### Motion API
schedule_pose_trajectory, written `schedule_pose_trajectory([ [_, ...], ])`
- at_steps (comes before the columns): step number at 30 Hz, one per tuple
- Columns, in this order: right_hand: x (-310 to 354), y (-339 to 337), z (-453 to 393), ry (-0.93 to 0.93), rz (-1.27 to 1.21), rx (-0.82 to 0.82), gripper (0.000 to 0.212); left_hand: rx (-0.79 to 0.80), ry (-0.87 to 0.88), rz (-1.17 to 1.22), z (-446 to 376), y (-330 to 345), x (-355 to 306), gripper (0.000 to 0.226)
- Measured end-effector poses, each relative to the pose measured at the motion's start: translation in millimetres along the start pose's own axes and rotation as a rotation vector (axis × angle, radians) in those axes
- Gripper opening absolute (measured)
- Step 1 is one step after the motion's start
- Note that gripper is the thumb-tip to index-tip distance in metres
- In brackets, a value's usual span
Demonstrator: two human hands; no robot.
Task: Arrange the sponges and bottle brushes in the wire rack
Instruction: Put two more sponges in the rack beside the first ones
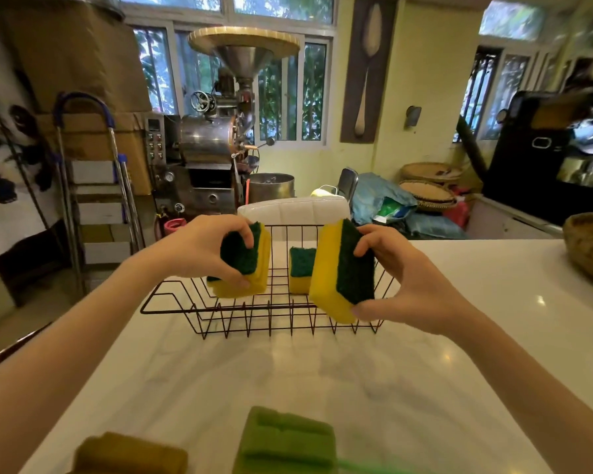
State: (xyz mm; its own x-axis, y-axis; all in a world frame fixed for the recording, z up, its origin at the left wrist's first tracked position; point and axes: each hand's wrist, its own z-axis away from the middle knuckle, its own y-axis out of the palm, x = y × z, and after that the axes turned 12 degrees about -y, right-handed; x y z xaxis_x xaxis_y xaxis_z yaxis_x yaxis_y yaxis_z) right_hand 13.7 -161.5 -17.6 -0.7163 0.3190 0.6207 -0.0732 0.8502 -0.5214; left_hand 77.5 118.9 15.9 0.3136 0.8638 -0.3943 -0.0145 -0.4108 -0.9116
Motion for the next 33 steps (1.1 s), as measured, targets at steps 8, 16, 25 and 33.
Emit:
schedule_pose_trajectory([
  [8,-23.6,9.5,-21.3,0.002,0.071,-0.121,0.065,-0.018,-0.054,-0.122,-49.1,18.1,39.1,0.048],
  [16,-41.8,32.5,-91.6,-0.013,0.212,0.139,0.06,0.203,-0.135,-0.256,-86.0,33.1,61.8,0.048],
  [25,-84.9,70.4,-165.1,0.117,0.352,0.541,0.057,0.312,-0.174,-0.276,-104.2,35.9,61.6,0.053],
  [33,-100.6,83.2,-187.2,0.22,0.354,0.68,0.062,0.327,-0.188,-0.231,-108.1,40.0,71.2,0.048],
])
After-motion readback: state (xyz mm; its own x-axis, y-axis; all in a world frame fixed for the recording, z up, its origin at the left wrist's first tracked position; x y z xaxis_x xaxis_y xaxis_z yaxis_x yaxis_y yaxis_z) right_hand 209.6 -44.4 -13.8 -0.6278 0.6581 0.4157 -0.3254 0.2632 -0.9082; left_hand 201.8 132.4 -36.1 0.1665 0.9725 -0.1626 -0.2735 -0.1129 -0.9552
